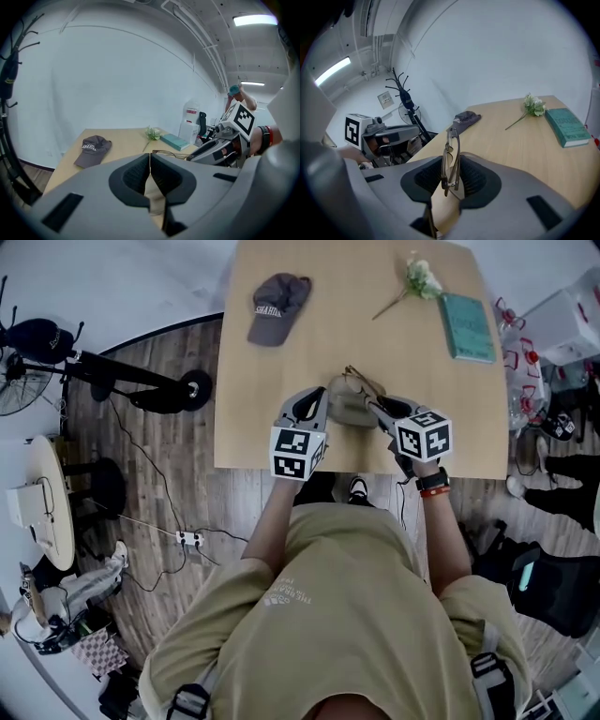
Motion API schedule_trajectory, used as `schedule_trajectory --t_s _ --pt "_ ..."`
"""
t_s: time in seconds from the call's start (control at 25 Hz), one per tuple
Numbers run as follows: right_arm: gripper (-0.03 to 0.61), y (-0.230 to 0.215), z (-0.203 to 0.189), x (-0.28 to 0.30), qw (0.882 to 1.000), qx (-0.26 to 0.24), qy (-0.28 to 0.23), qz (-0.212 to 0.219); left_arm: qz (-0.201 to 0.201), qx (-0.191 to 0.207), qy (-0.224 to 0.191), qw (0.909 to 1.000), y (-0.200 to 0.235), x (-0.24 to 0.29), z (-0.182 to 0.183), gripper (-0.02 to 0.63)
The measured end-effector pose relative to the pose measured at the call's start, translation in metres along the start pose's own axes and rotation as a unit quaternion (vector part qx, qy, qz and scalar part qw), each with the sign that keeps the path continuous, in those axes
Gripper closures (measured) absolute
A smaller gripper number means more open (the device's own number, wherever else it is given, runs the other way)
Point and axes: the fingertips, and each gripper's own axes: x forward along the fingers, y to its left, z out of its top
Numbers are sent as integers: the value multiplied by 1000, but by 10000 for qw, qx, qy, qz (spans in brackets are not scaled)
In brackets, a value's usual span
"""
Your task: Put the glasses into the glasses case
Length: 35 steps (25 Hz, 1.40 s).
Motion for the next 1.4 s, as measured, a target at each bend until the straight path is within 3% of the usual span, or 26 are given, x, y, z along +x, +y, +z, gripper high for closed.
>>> schedule_trajectory --t_s 0.28,0.72,1.04,1.2,1.4 --pt "457 -5 -19 25 9949 -203 787 594 39 -18 113 9999 18 11 -5 589" --pt "457 -7 -58 66 9701 -770 1968 1196 130 -140 260 9995 37 17 -17 589" --pt "457 -11 -68 83 9530 -605 2384 1772 189 -155 433 9988 38 18 -33 589" --pt "457 -17 -76 89 9461 -778 2603 1765 246 -234 458 9984 40 19 -37 589" --pt "457 -20 -80 95 9424 -618 2731 1831 319 -295 454 9980 45 16 -39 589"
